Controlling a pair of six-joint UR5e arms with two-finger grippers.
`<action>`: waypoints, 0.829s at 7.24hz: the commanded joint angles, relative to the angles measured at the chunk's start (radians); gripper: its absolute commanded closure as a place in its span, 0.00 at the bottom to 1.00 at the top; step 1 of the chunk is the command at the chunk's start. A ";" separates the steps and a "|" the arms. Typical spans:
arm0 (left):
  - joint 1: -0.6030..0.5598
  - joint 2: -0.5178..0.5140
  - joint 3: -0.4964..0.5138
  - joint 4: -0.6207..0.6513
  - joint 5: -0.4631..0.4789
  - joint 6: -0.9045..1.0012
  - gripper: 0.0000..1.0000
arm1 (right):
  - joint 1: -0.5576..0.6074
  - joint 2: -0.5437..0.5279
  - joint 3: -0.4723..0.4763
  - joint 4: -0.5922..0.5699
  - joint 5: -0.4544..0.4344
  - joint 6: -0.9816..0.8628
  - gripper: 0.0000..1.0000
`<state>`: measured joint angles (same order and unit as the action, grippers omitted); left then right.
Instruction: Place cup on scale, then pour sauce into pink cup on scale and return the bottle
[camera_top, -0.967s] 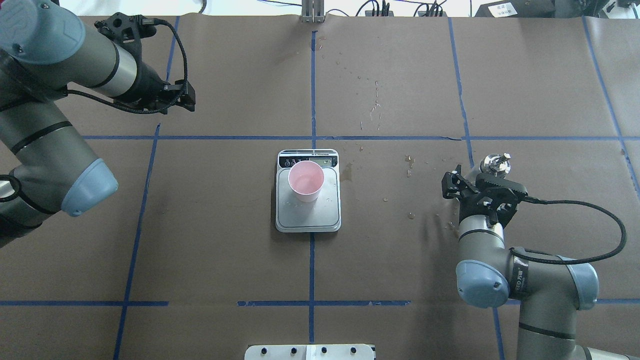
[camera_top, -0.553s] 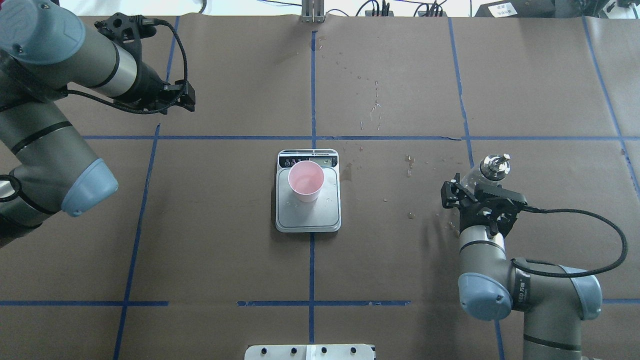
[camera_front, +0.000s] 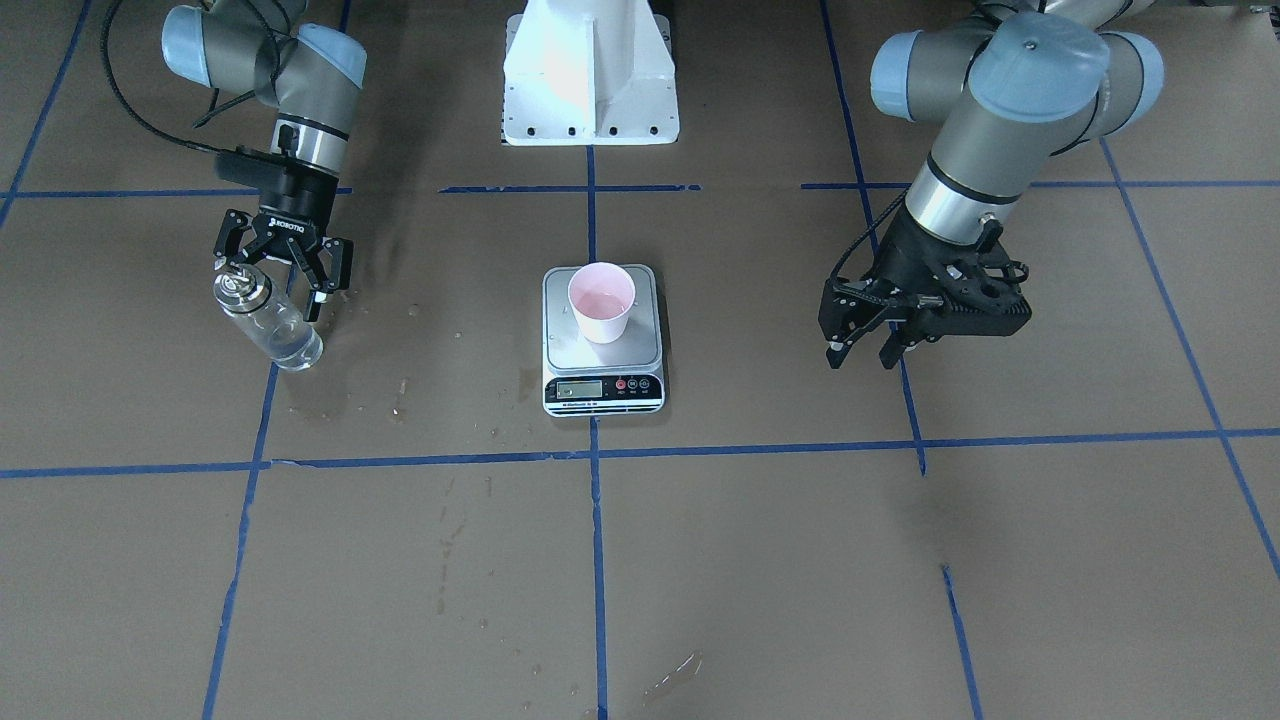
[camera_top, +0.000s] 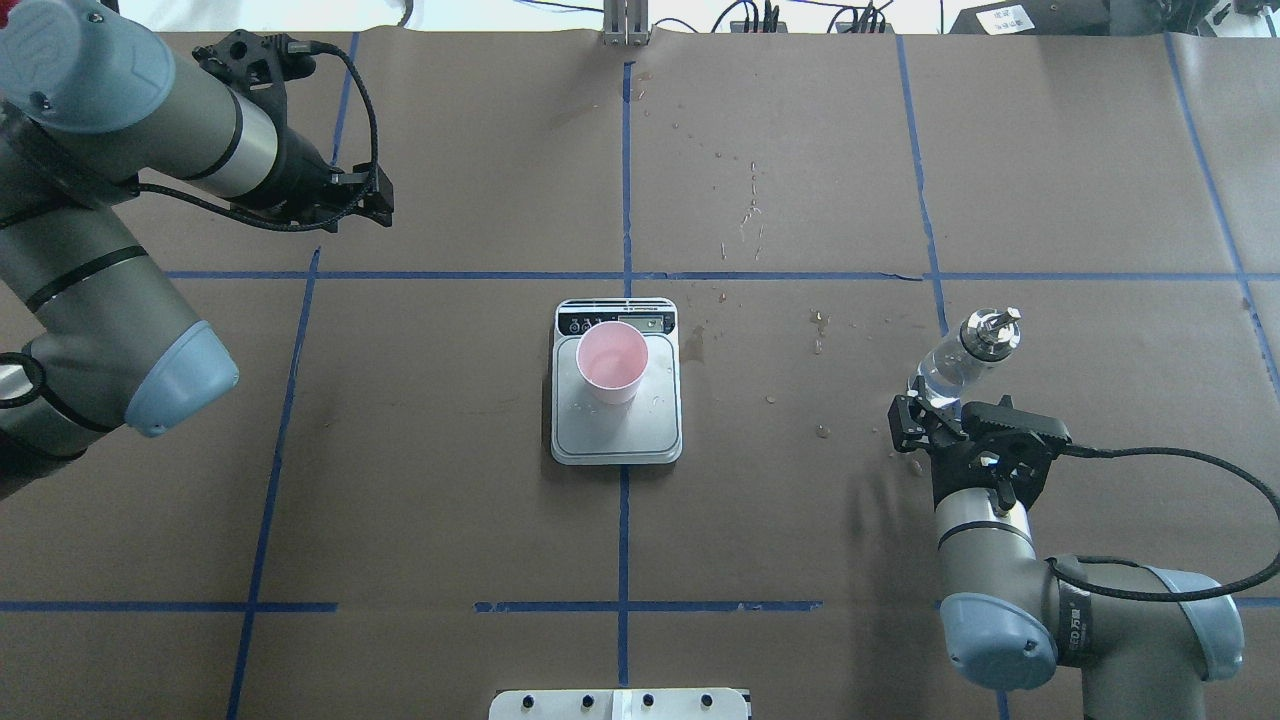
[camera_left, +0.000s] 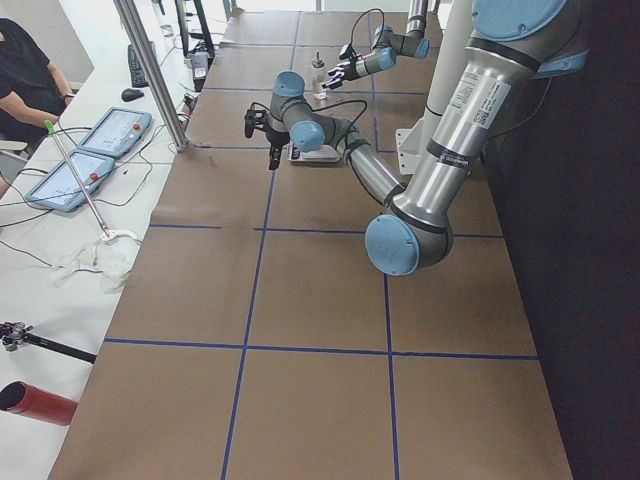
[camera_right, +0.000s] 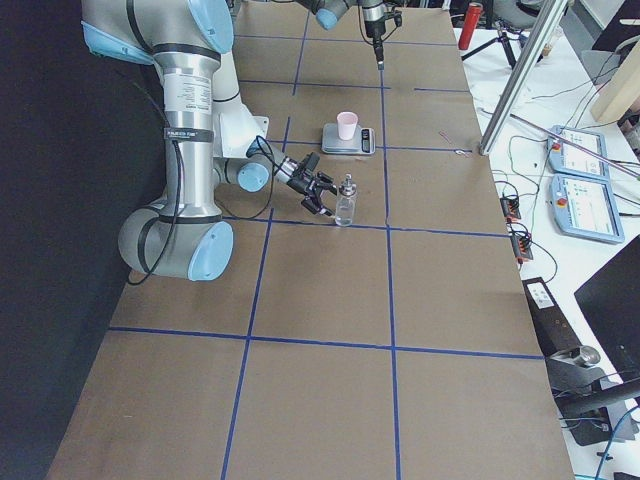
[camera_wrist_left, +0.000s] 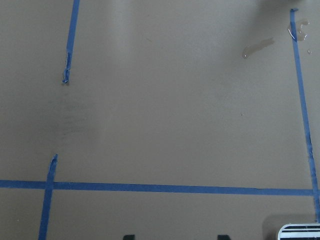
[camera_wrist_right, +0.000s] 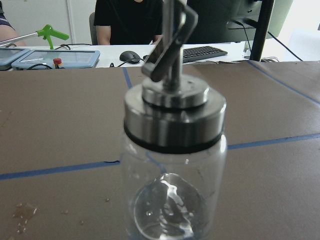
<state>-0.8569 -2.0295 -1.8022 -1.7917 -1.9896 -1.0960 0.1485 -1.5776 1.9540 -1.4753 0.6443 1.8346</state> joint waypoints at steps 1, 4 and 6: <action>0.001 0.000 0.000 0.000 0.000 -0.001 0.37 | -0.048 -0.059 0.022 0.001 -0.037 -0.001 0.00; 0.004 0.002 -0.008 0.002 0.000 -0.004 0.36 | -0.055 -0.175 0.063 0.041 -0.037 -0.003 0.00; 0.004 0.003 -0.012 0.002 -0.002 -0.004 0.36 | -0.053 -0.303 0.060 0.227 -0.037 -0.027 0.00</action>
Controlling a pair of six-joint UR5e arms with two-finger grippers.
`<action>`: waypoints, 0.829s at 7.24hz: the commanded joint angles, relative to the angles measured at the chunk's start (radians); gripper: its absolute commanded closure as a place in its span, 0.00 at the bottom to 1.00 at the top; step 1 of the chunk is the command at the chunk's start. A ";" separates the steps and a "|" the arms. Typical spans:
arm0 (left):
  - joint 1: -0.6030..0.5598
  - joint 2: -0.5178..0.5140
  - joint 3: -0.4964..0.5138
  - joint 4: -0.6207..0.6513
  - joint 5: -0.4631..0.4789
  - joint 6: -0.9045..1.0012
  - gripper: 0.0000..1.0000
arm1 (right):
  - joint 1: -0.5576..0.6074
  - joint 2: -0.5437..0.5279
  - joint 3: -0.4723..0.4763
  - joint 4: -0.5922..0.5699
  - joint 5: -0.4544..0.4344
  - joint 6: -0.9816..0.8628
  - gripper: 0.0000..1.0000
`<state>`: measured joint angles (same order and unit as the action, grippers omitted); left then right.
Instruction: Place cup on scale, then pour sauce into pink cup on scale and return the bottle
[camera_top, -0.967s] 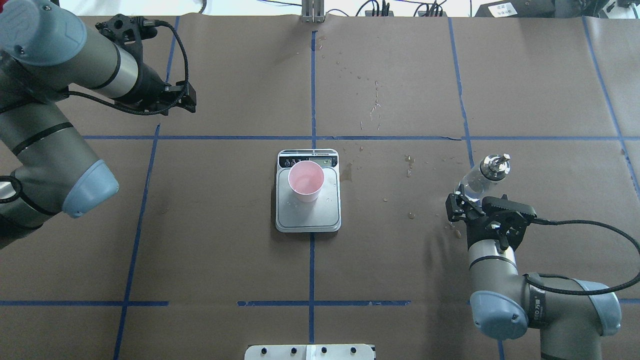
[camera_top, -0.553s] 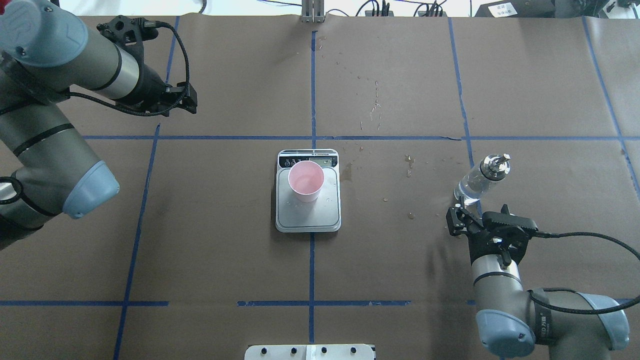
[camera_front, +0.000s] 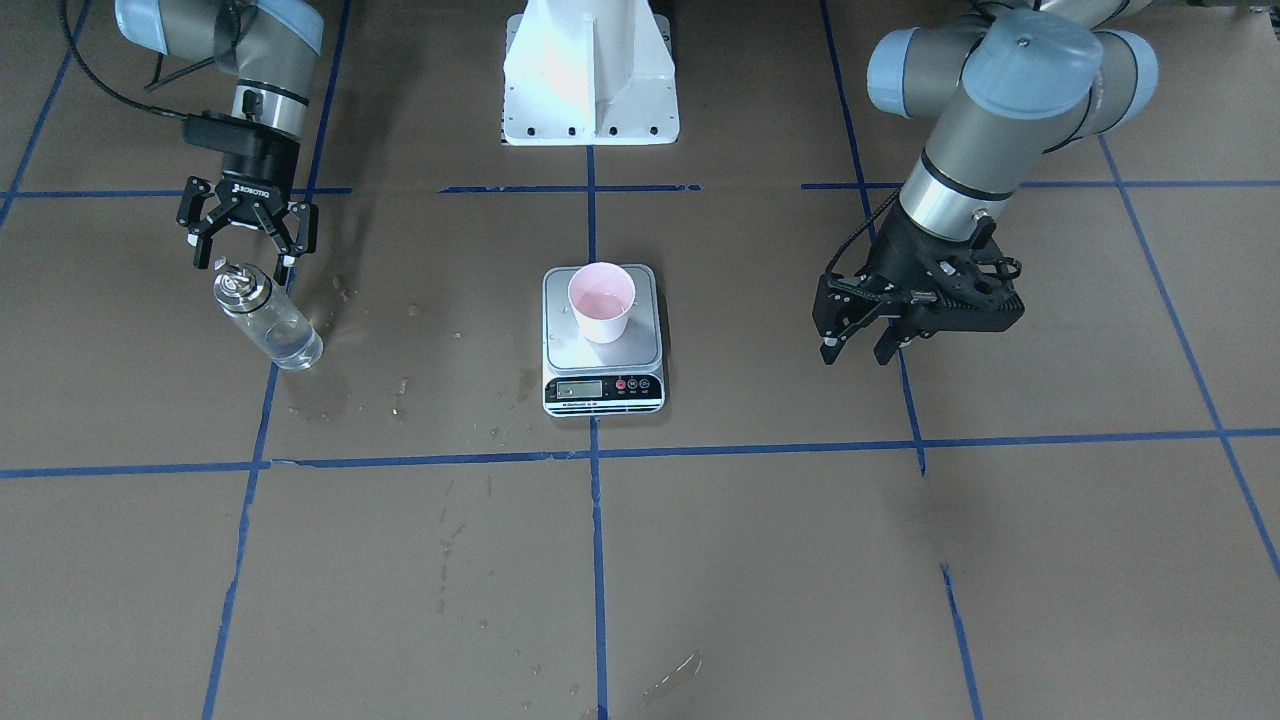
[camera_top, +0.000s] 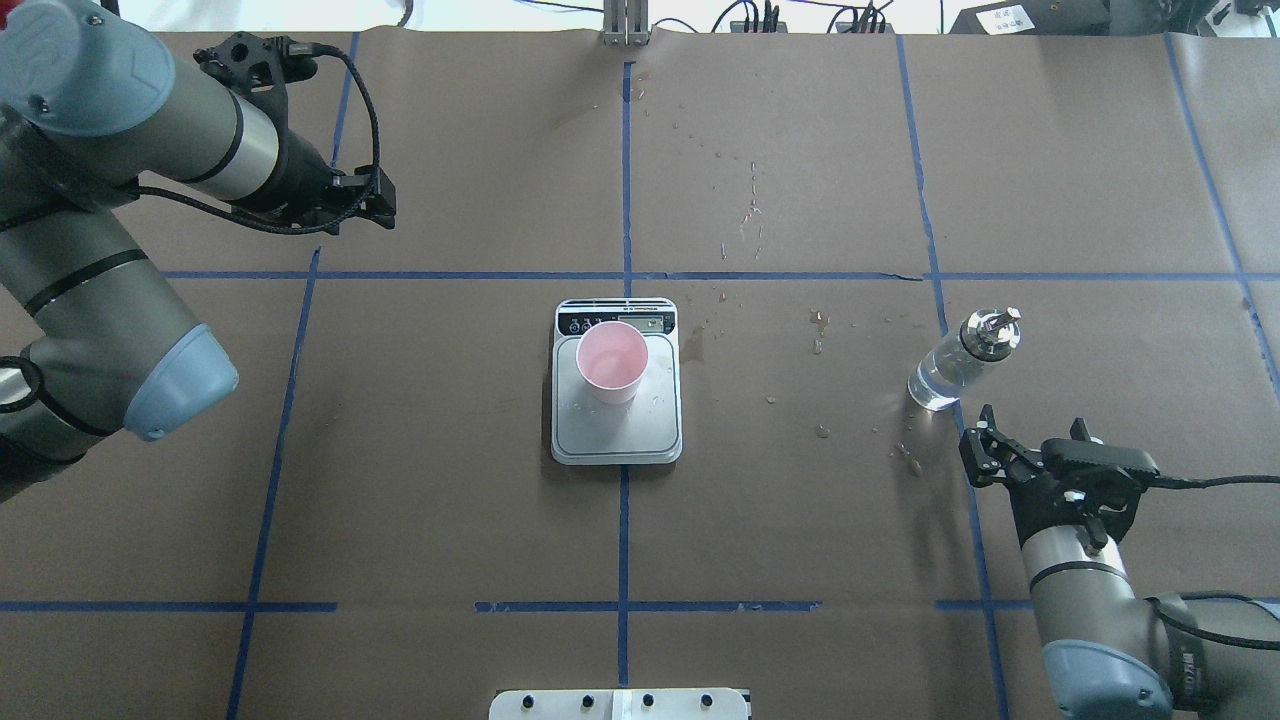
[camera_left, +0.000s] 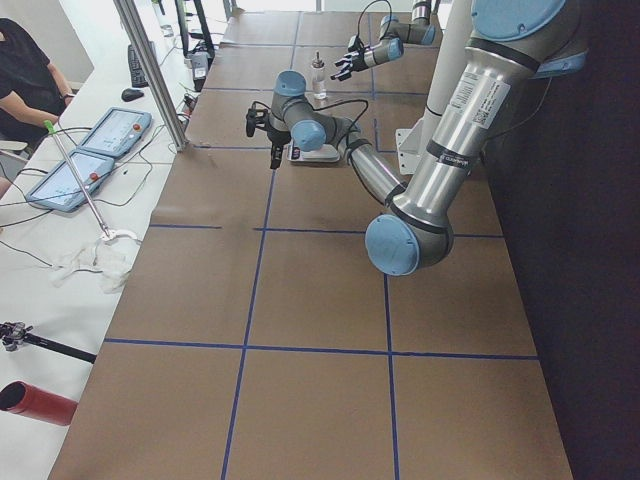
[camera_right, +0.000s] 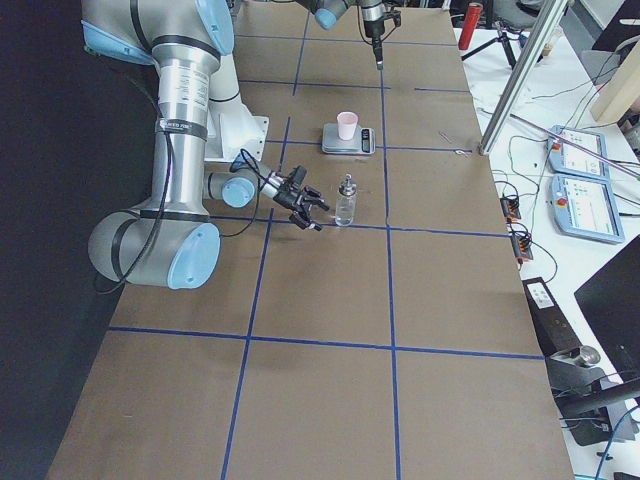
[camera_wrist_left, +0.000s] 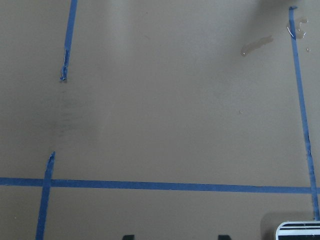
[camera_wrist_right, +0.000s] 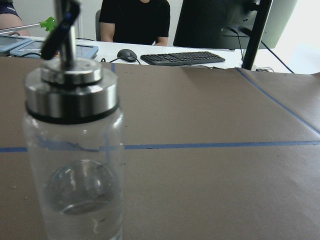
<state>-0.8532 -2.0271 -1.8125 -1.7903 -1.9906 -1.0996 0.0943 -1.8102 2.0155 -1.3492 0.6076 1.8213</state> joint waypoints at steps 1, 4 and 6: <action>0.000 0.002 -0.002 0.000 -0.001 0.000 0.36 | 0.002 -0.098 -0.009 0.137 0.001 -0.037 0.00; 0.006 0.007 0.021 -0.004 0.001 0.021 0.37 | 0.050 -0.115 -0.113 0.302 0.014 -0.140 0.00; 0.003 0.013 0.064 -0.011 -0.002 0.181 0.37 | 0.157 -0.110 -0.325 0.733 0.081 -0.422 0.00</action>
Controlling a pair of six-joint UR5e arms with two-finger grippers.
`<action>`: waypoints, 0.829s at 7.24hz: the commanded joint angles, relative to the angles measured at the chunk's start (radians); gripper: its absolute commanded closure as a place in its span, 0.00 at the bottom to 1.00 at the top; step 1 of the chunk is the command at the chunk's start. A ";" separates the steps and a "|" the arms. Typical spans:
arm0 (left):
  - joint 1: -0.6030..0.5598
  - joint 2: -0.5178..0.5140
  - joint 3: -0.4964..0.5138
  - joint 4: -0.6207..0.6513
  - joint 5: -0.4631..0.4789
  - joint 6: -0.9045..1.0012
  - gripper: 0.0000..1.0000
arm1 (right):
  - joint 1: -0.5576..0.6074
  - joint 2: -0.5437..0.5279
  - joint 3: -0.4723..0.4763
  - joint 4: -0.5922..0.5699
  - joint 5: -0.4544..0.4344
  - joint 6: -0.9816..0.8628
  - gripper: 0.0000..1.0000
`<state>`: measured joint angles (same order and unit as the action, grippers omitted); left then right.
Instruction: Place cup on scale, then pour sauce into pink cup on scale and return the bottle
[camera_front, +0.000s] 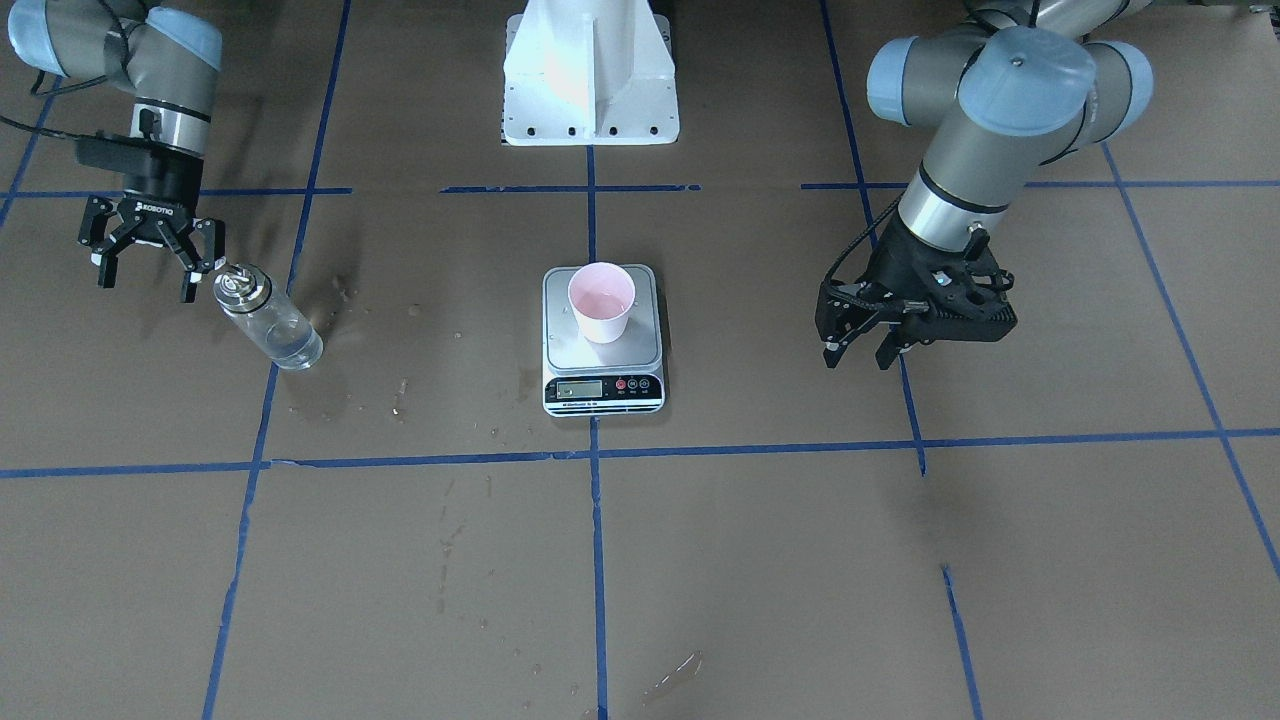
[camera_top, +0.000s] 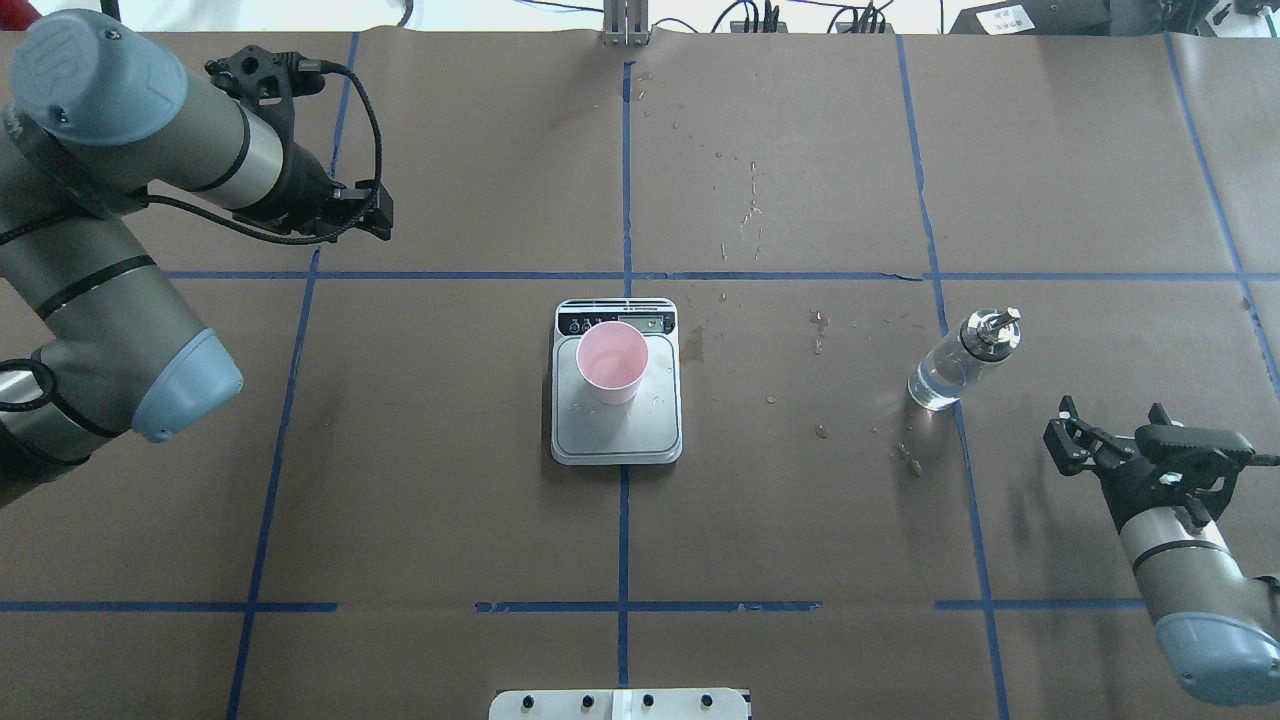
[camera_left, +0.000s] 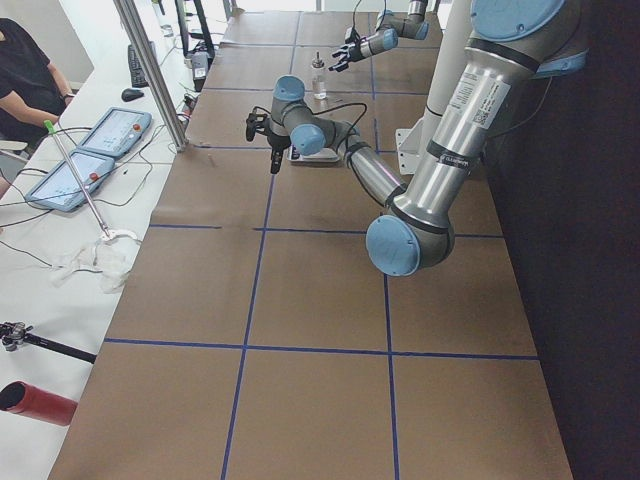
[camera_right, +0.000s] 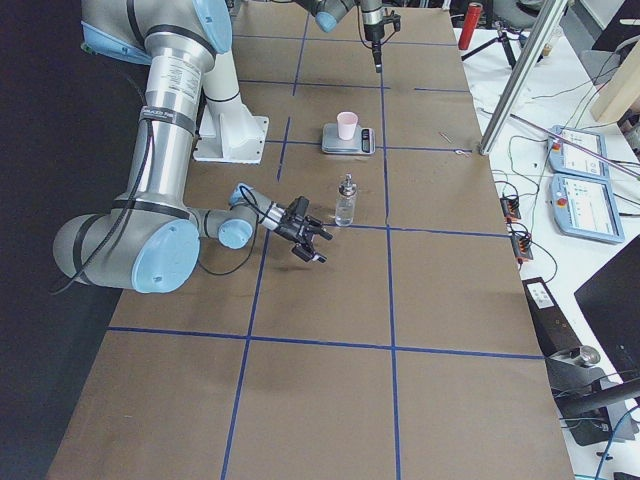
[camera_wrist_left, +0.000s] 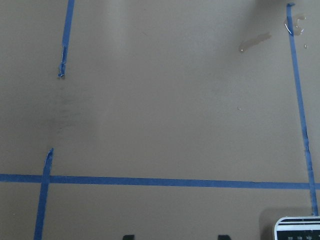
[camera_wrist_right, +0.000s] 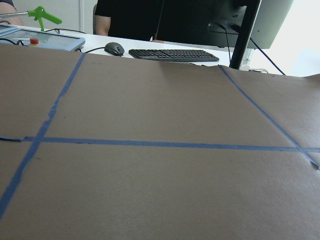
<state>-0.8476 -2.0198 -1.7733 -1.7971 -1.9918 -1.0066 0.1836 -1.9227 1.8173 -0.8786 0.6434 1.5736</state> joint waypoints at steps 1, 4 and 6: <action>-0.014 0.021 0.028 -0.007 -0.001 0.145 0.37 | 0.126 0.004 -0.212 0.444 0.092 -0.292 0.00; -0.089 0.067 0.078 -0.037 -0.004 0.303 0.37 | 0.412 0.028 -0.288 0.591 0.365 -0.572 0.00; -0.140 0.189 0.110 -0.228 -0.012 0.354 0.37 | 0.584 0.085 -0.312 0.589 0.483 -0.711 0.00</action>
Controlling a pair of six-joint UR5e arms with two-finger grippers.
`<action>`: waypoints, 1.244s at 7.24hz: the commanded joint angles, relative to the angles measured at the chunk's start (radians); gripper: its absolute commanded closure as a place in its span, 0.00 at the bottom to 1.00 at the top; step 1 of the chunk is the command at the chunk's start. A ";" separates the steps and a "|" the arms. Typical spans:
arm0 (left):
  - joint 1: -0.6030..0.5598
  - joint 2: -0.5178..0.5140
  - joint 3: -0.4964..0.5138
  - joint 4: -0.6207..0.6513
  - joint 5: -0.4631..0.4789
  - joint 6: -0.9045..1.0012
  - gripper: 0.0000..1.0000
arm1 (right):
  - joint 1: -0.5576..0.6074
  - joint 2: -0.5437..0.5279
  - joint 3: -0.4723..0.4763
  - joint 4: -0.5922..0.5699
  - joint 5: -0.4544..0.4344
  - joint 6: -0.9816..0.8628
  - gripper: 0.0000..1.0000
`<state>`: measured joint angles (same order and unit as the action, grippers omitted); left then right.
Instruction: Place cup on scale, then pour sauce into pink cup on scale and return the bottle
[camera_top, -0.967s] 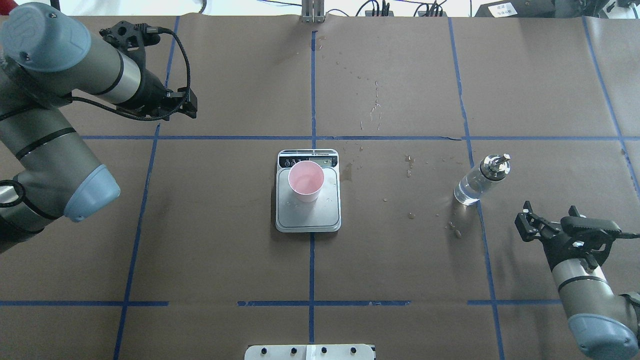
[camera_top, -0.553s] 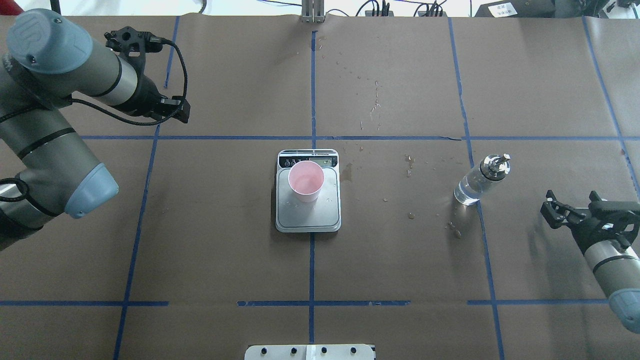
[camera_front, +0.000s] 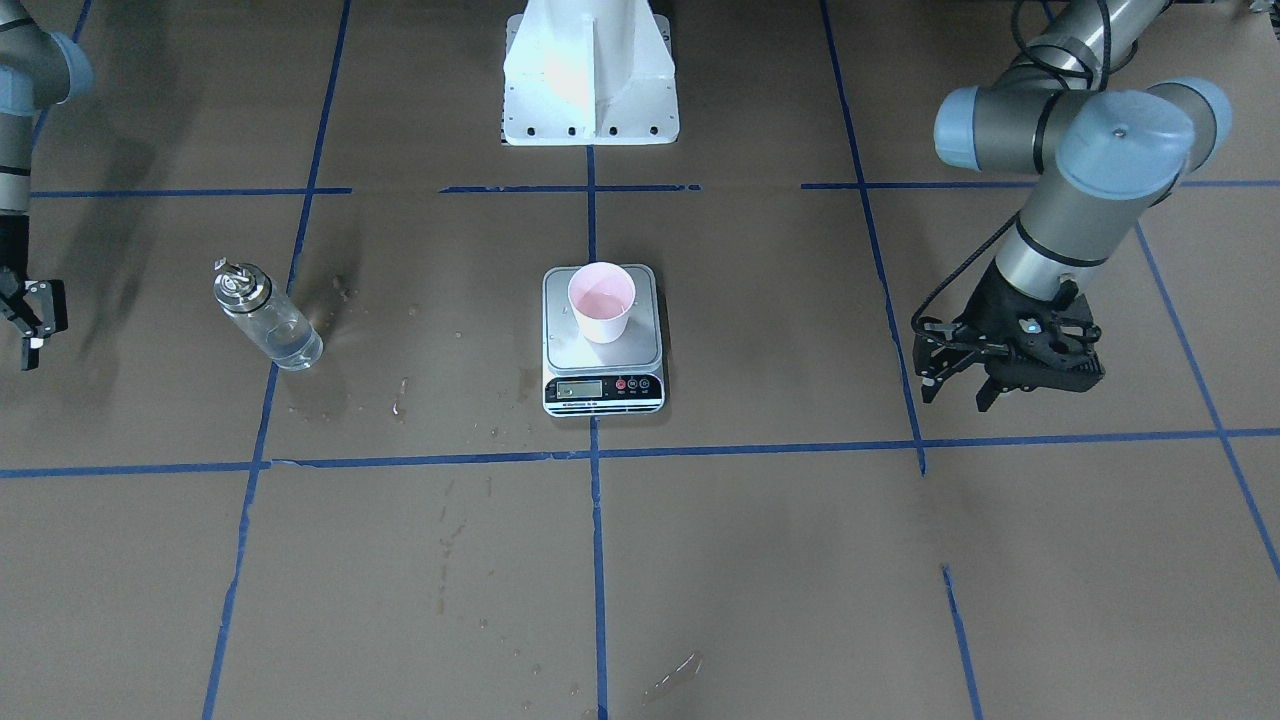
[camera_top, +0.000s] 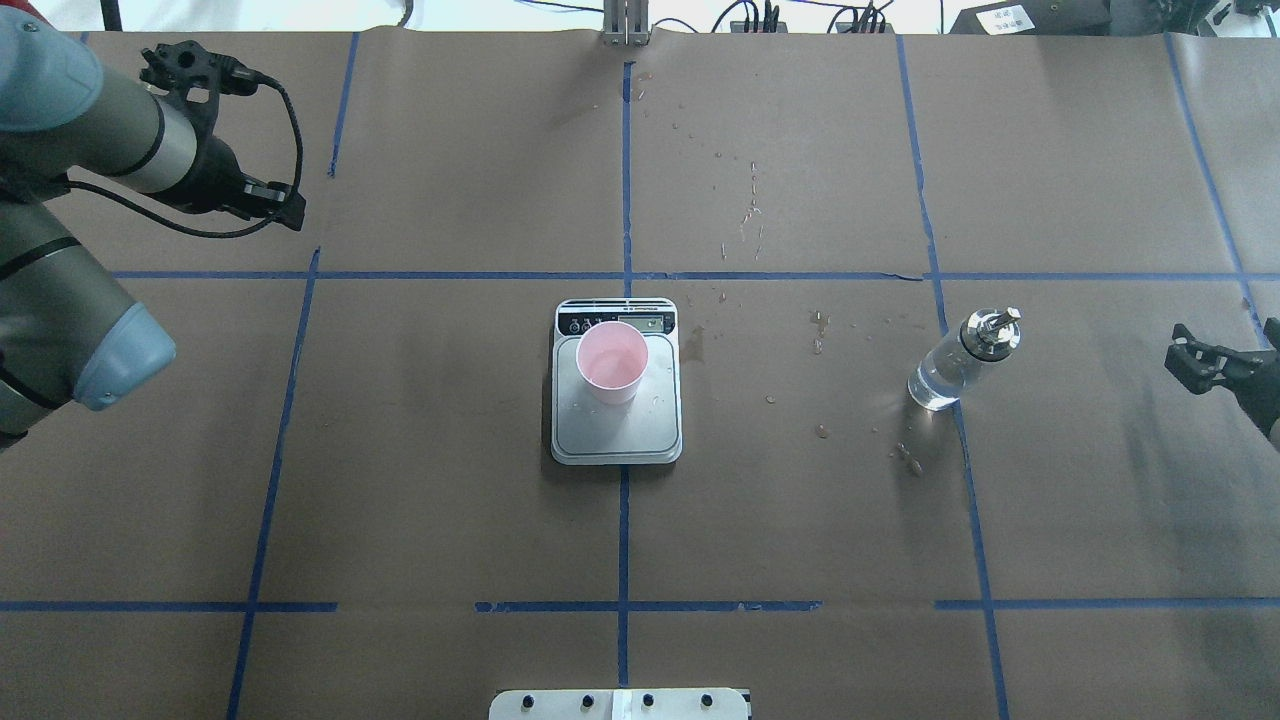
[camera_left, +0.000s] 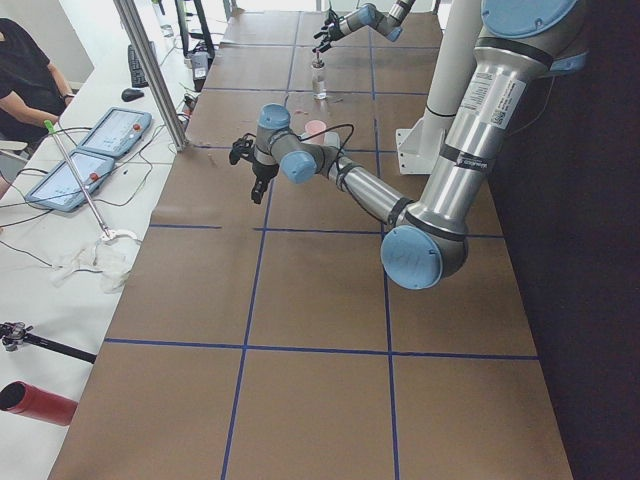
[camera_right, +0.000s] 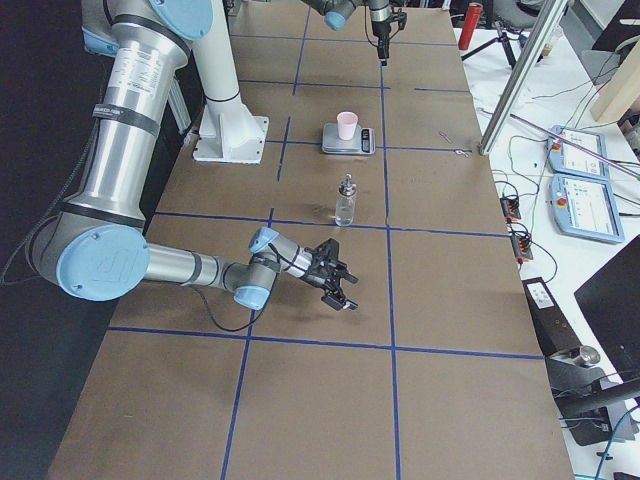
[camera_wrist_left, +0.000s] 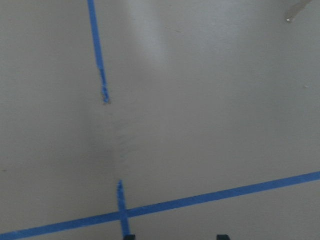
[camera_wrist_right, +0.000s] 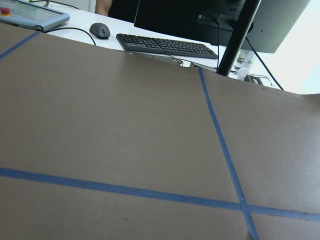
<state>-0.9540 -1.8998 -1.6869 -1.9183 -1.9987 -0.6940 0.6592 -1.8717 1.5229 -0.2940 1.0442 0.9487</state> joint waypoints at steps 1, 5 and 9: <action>-0.086 0.109 0.051 -0.172 -0.008 0.112 0.37 | 0.244 0.077 -0.038 0.004 0.237 -0.190 0.00; -0.319 0.212 0.084 -0.165 -0.248 0.421 0.37 | 0.770 0.233 -0.070 -0.403 0.961 -0.766 0.00; -0.347 0.310 0.067 -0.136 -0.440 0.424 0.40 | 0.844 0.313 -0.043 -1.109 1.242 -1.313 0.00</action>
<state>-1.2949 -1.6121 -1.6167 -2.0673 -2.4070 -0.2707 1.5118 -1.6081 1.4737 -1.1719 2.2600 -0.1724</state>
